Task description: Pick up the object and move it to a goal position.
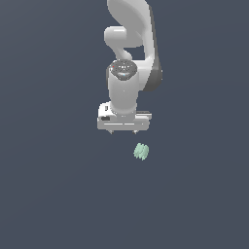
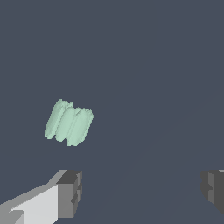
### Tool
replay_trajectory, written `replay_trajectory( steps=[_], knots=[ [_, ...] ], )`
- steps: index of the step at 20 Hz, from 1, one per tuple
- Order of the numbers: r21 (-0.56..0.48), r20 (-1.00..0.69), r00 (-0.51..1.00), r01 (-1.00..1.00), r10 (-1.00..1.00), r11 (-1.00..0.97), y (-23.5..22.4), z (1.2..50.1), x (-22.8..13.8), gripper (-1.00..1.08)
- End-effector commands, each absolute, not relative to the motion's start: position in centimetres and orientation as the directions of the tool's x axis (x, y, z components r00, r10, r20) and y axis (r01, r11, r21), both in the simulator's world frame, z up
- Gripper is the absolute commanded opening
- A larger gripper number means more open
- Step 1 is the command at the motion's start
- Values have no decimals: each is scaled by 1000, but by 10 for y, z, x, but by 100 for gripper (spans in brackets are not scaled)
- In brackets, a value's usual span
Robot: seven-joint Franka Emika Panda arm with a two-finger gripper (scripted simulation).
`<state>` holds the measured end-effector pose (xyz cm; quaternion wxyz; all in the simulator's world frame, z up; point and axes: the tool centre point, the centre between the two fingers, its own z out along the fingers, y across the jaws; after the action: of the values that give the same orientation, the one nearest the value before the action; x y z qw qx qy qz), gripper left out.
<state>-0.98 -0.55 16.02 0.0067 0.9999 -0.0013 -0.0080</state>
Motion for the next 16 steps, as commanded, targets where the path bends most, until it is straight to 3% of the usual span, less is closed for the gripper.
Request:
replay_trajectory(
  steps=[1,16],
  knots=[
    [13,-16,1000,-3,-3,-1000,-6,160,-10,100],
    [-15,-27,999,-18,-17,-1000,8,158,-7,100]
  ],
)
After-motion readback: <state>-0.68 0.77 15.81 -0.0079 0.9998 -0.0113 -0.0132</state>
